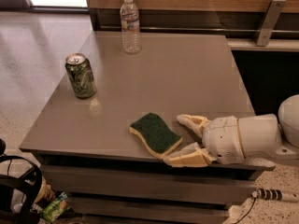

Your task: Move sponge near water bottle

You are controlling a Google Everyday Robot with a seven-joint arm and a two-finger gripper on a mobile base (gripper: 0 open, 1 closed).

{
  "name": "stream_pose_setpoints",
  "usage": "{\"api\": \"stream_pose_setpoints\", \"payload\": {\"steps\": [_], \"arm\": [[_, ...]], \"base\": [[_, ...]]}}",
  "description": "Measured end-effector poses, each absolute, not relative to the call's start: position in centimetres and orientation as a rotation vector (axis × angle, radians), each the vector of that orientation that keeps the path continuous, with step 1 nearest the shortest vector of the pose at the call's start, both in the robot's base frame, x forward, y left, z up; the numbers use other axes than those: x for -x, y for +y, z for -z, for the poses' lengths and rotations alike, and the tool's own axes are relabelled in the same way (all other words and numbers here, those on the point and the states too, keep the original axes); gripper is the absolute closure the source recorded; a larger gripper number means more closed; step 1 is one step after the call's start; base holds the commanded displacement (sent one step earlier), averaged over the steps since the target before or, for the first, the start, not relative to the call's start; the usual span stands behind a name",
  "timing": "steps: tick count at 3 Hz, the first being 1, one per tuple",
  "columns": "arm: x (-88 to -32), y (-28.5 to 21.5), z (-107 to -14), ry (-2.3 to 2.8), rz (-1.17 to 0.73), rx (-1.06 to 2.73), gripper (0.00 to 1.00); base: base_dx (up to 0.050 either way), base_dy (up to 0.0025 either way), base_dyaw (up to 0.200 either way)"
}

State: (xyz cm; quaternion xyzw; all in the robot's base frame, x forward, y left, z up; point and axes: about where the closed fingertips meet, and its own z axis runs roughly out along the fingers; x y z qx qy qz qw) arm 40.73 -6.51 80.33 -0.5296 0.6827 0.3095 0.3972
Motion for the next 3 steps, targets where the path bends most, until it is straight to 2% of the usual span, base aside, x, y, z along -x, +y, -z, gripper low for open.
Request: {"api": "stream_pose_setpoints", "payload": {"steps": [2,3], "arm": [[-40.65,-6.29,-80.49,1.725,-0.782,1.348,0.88],[-40.64,-6.28,-80.51,1.725,-0.782,1.348,1.0]], "base": [[0.0,0.0,0.0],[0.0,0.0,0.0]]}}
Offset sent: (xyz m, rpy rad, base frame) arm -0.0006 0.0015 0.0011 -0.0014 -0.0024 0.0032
